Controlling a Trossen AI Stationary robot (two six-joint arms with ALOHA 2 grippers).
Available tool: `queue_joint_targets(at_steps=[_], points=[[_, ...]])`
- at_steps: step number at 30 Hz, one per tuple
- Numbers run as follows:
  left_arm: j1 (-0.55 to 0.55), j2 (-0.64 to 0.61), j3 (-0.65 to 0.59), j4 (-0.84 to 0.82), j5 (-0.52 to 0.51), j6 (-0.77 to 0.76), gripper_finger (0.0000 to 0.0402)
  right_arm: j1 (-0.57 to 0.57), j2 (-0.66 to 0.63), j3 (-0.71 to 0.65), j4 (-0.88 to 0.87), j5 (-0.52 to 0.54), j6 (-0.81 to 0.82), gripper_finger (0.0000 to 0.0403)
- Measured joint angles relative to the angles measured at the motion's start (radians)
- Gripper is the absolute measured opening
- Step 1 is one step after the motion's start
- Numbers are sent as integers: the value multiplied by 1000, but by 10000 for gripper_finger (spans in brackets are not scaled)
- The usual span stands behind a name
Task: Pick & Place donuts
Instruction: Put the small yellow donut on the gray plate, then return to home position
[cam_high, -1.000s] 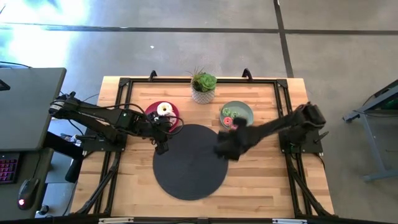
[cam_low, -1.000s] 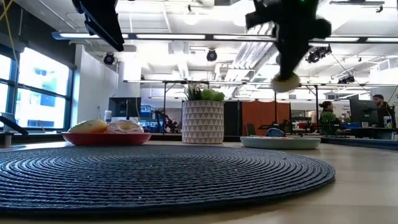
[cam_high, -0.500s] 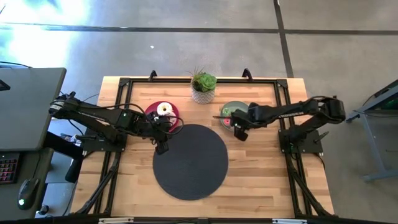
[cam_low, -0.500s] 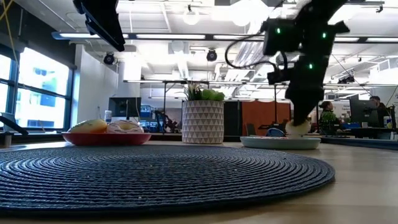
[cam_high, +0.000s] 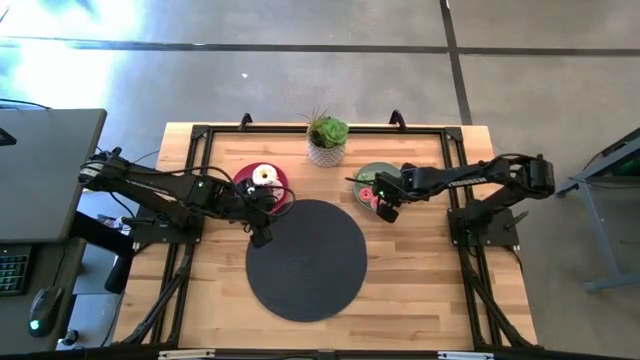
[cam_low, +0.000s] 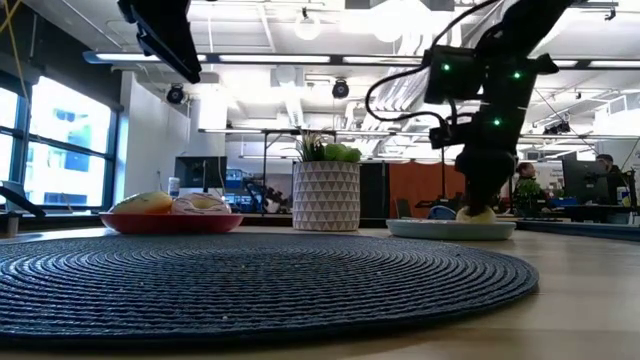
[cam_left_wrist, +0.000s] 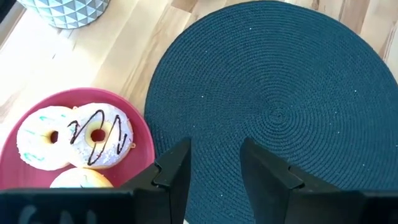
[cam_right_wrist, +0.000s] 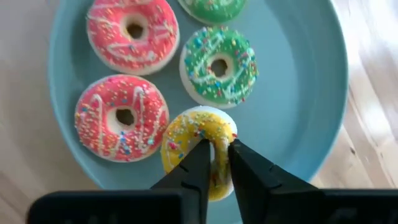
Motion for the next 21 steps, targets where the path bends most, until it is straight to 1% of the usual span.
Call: queue_joint_targets(at_steps=[5, 10, 12, 16, 19, 20, 21], points=[[0, 0, 0, -5, -6, -31, 131, 0, 0, 34, -41, 10, -4, 109], [0, -11, 0, -24, 4, -33, 131, 0, 0, 78, -156, 50, 1, 160], [0, -28, 0, -48, 5, -51, 131, 0, 0, 102, -211, 40, 3, 173], [0, -92, 1, -112, 5, -94, 131, 4, 1, 188, -328, -21, 60, 181], [0, -180, 0, -138, -1, -108, 131, 8, 1, 288, -406, -142, 78, 178], [0, -214, 1, -133, -8, -109, 131, 16, -3, 325, -429, -174, 67, 177], [-3, -255, 1, -132, -20, -110, 131, 29, -11, 357, -436, -183, 51, 177]])
